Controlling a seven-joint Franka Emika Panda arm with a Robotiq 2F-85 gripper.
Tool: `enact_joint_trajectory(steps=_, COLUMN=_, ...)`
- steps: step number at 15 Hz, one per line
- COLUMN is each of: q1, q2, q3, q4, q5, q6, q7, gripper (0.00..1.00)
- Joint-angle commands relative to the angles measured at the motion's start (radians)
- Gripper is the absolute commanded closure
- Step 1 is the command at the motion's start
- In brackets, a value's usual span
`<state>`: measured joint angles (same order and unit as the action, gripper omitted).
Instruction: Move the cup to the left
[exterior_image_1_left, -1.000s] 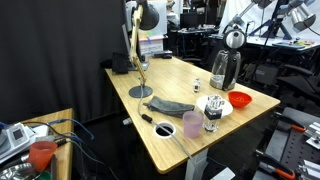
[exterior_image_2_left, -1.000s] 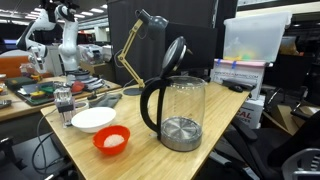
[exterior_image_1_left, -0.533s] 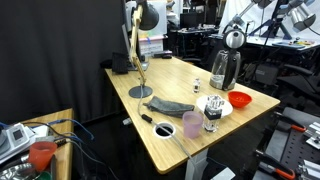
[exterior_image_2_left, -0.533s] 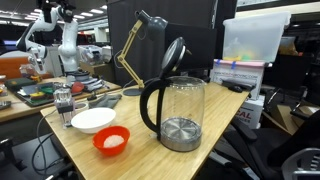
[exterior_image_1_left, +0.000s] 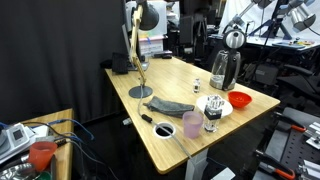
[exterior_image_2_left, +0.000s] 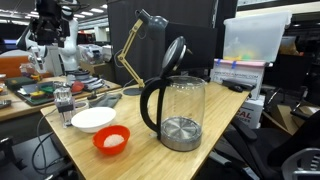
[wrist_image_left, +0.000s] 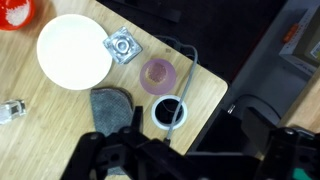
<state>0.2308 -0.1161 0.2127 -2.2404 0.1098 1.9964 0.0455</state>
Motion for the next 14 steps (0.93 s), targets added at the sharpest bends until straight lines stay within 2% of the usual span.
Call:
enact_joint_trajectory(steps=1, q1=0.016, q2=0.073, q3=0.023, q4=-0.019, q5=0.006, q6=0.068, q7=-0.026, gripper=0.0)
enact_joint_trajectory(steps=10, q1=0.023, q2=0.099, q3=0.031, q4=-0.023, q5=-0.003, q6=0.063, q7=-0.003, gripper=0.0)
enact_joint_trajectory(steps=14, q1=0.018, q2=0.176, q3=0.026, q4=-0.021, q5=-0.026, q6=0.135, q7=-0.031, gripper=0.0)
